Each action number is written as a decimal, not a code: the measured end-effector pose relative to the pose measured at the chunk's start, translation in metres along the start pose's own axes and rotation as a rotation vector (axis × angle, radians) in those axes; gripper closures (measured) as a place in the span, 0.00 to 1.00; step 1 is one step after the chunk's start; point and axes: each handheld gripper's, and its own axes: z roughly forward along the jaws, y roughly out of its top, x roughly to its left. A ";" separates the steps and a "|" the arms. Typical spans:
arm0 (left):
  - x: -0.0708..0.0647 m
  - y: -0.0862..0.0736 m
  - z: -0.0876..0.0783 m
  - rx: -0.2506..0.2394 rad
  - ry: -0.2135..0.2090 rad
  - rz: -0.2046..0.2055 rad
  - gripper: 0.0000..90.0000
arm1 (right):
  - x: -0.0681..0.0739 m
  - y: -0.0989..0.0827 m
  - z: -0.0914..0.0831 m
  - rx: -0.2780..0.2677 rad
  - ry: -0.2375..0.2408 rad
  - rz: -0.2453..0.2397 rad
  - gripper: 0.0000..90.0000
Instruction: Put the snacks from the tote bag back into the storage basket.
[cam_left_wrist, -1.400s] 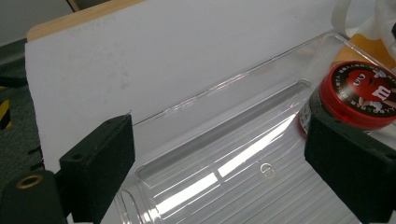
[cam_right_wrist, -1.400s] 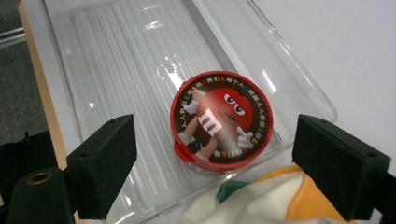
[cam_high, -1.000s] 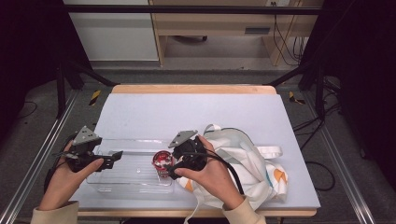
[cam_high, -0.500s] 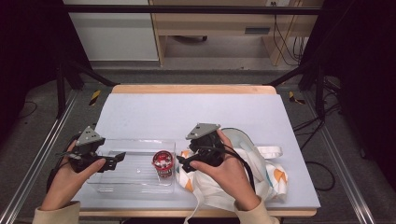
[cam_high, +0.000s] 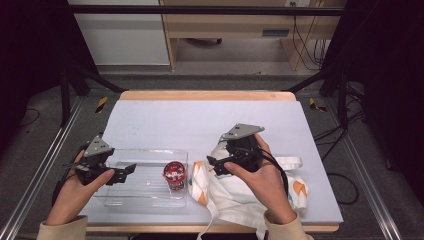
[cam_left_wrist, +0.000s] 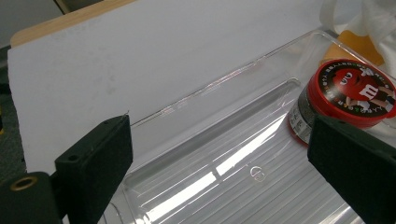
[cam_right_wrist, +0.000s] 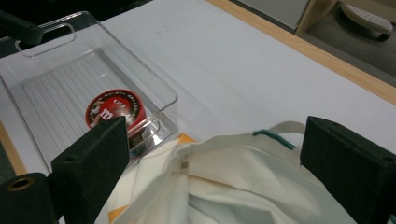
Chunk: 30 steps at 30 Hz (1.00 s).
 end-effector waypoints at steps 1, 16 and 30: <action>0.000 0.000 0.000 0.000 -0.001 0.001 0.07 | -0.002 -0.001 -0.002 -0.004 -0.002 0.006 0.09; 0.006 -0.002 -0.004 -0.016 0.009 -0.009 0.07 | -0.032 -0.016 -0.022 -0.023 -0.087 0.078 0.09; 0.018 -0.007 -0.012 -0.049 0.028 -0.047 0.07 | -0.060 -0.032 -0.042 -0.044 -0.140 0.157 0.08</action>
